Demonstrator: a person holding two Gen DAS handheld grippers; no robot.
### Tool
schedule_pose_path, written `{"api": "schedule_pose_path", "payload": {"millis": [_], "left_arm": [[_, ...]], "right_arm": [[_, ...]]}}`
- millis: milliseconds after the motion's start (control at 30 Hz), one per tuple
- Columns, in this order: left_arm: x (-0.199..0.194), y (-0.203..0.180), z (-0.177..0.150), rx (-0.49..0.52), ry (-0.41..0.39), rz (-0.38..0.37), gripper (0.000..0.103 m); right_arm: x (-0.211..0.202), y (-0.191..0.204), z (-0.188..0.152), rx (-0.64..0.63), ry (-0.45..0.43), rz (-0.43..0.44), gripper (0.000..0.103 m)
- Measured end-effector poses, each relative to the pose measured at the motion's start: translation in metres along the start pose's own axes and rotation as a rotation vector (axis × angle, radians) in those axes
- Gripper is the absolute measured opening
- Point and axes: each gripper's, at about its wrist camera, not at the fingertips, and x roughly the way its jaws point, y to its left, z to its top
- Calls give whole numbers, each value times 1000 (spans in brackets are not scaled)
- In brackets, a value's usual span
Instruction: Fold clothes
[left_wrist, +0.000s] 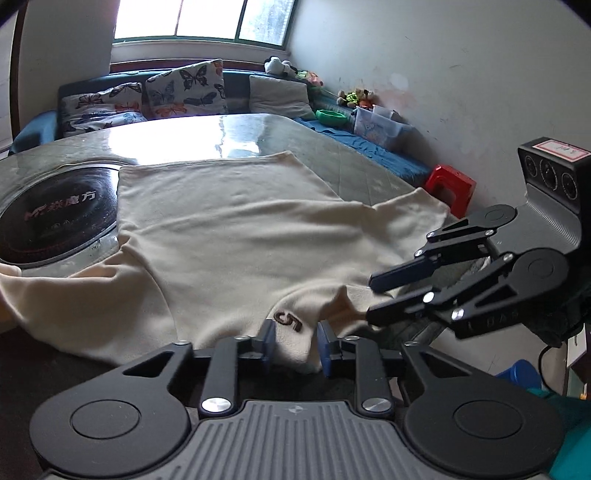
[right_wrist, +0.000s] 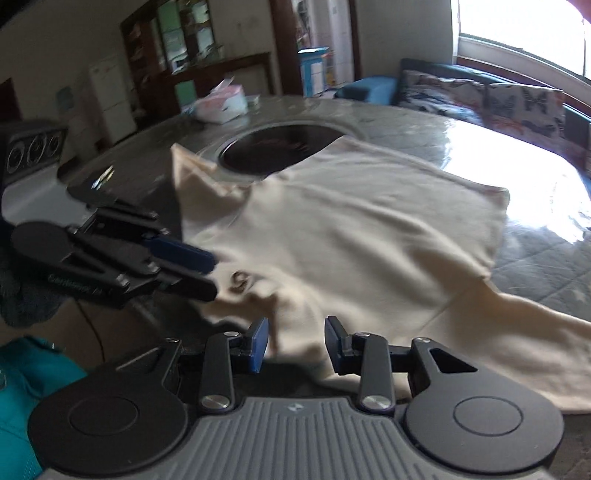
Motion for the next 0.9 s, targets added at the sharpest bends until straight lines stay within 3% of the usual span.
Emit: {"api": "schedule_pose_path", "payload": {"millis": [33,100,200,367,500,733,800,900], "left_arm": [[1,-1,-2,7,2,1,11],[0,-1,-5,12,11,-4,5],[-4,-3,-7,32,17,-24,5],[-4,3,-4,34,59,-50,7],[-10,13,11,3,25,-67,8],[3,38,48,-74,-62,10,9],[14,48,57,-113,-80,38,15],[30,67,63,-176,-71,78,16]], "right_arm": [[3,3,-2,-13,9,-10,32],[8,6,-5,-22,23,-40,20],[6,6,-6,-29,32,-31,14],[2,1,-5,-37,66,13,17],[-10,-15,8,-3,27,23,22],[-3,-62,34,103,-60,-103,26],[7,-78,36,143,-66,-141,27],[21,-97,34,199,-42,-177,27]]}}
